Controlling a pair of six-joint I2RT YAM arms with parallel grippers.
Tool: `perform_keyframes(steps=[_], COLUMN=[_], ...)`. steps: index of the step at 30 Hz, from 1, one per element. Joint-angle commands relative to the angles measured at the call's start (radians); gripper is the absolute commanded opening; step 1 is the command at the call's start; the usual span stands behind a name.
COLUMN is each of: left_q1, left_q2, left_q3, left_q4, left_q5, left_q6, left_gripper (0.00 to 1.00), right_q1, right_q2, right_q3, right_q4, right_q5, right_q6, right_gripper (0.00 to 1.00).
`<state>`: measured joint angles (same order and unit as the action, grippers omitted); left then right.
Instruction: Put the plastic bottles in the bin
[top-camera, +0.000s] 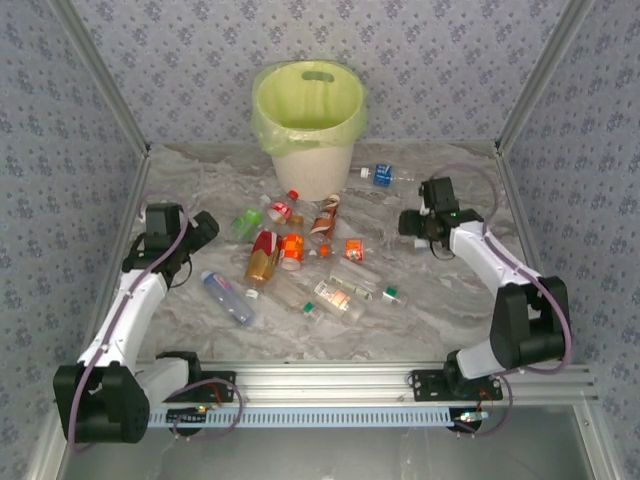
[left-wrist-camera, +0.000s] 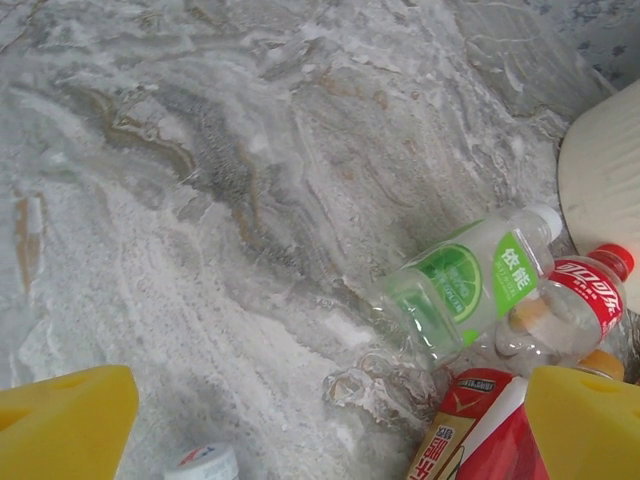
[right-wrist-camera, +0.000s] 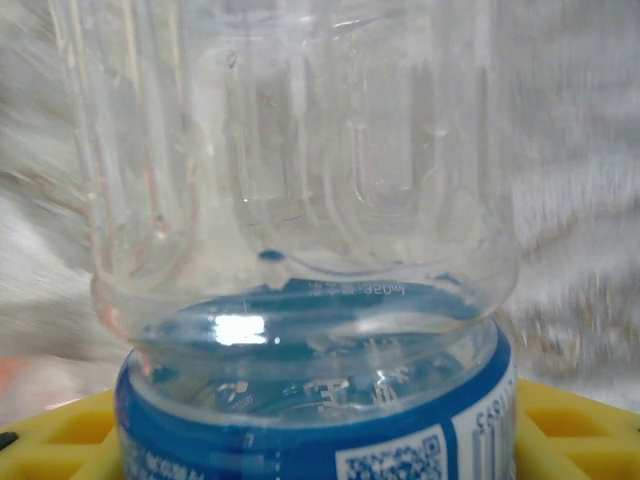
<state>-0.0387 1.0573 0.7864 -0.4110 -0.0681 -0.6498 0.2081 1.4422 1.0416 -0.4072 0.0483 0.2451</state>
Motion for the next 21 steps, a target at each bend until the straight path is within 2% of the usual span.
perform_keyframes(steps=[1, 7, 13, 21], left_q1=[0.011, 0.015, 0.019, 0.018], left_q2=[0.0, 0.0, 0.0, 0.008], left_q3=[0.045, 0.057, 0.028, -0.046], left_q4=[-0.09, -0.198, -0.261, -0.3], left_q5=[-0.009, -0.012, 0.015, 0.063], left_q6=[-0.033, -0.086, -0.131, -0.176], left_gripper=[1.0, 0.99, 1.0, 1.0], right_q1=[0.038, 0.116, 0.155, 0.206], right_q2=[-0.04, 0.061, 0.259, 0.543], right_q3=[0.17, 0.469, 0.759, 1.099], right_q4=[0.073, 0.151, 0.191, 0.222], right_q5=[-0.101, -0.242, -0.331, -0.303], right_q6=[-0.069, -0.184, -0.216, -0.21], right_gripper=[0.58, 0.59, 0.59, 0.61])
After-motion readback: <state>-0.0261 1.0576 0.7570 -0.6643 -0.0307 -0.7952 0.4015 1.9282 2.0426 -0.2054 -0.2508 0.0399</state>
